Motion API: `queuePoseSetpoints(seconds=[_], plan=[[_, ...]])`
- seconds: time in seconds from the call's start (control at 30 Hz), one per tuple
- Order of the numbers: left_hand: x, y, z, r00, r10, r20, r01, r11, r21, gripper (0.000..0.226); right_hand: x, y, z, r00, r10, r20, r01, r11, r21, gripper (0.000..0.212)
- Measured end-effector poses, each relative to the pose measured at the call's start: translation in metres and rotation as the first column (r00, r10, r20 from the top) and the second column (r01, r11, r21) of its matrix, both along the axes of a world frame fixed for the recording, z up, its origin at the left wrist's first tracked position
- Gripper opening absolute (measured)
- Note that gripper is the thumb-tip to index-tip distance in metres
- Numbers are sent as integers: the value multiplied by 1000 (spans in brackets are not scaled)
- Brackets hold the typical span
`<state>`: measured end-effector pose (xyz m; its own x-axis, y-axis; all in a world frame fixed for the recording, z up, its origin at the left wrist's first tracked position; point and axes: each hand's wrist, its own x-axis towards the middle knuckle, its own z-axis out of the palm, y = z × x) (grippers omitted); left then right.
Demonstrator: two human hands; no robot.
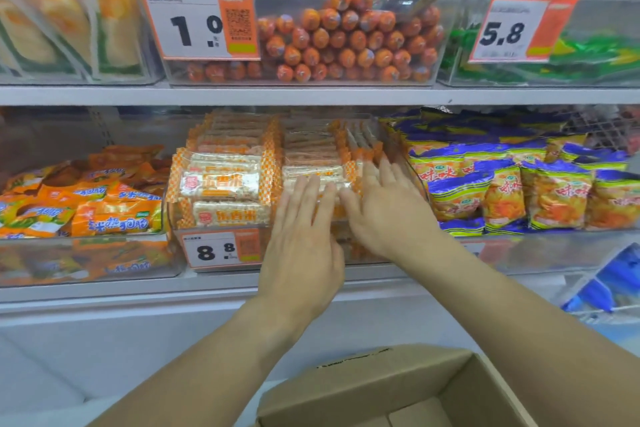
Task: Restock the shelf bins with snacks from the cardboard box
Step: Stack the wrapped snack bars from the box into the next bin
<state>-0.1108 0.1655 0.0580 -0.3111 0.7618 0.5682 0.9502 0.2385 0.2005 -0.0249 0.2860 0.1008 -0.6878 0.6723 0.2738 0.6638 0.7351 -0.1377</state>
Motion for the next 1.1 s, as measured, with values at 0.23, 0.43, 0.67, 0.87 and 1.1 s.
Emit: queuePoseSetpoints(seconds=[0.23, 0.43, 0.67, 0.87, 1.1], plan=[[2, 11, -18, 1000, 8, -4, -9, 995, -98, 73, -5, 2, -10, 968, 177, 176, -167, 984, -67, 90], [13, 16, -10, 997, 77, -8, -78, 991, -108, 74, 51, -14, 24, 945, 278, -170, -274, 960, 49, 63], [67, 40, -2, 998, -58, -11, 58, 993, 104, 37, 174, 57, -19, 911, 195, -364, -89, 953, 289, 25], [114, 74, -12, 991, -119, -53, 123, 990, 74, 35, 219, 108, -50, 955, 86, -283, 8, 950, 313, 22], [113, 96, -17, 998, -53, -18, 55, 988, 141, 22, 217, 125, -46, 946, 128, -298, -27, 947, 319, 7]])
